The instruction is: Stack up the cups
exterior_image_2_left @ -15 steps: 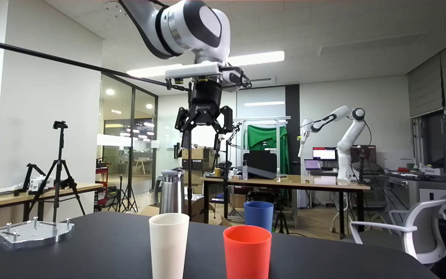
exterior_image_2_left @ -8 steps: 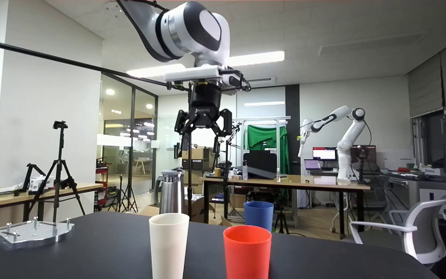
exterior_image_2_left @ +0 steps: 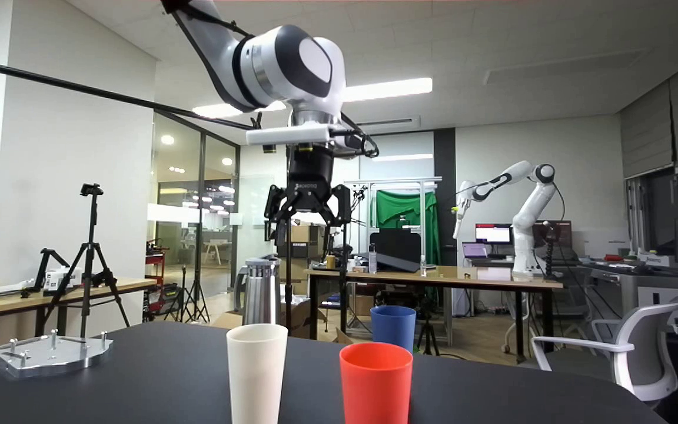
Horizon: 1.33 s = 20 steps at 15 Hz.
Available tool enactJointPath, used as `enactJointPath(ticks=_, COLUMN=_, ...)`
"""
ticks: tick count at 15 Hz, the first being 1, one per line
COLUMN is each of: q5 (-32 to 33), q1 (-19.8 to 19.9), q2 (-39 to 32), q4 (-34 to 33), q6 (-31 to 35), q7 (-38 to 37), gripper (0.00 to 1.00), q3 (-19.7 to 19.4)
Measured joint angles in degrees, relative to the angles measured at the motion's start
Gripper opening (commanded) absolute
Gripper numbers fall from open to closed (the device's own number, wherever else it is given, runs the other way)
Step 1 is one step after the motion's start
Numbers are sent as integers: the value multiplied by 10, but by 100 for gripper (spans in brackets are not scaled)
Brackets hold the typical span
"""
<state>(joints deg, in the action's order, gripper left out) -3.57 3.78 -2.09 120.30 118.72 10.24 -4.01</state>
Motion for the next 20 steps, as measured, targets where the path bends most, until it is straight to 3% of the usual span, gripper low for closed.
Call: enactJointPath(ticks=20, q5=38, q1=-5, q2=-80, q4=63, q6=46, q7=-13, gripper=100, q3=11)
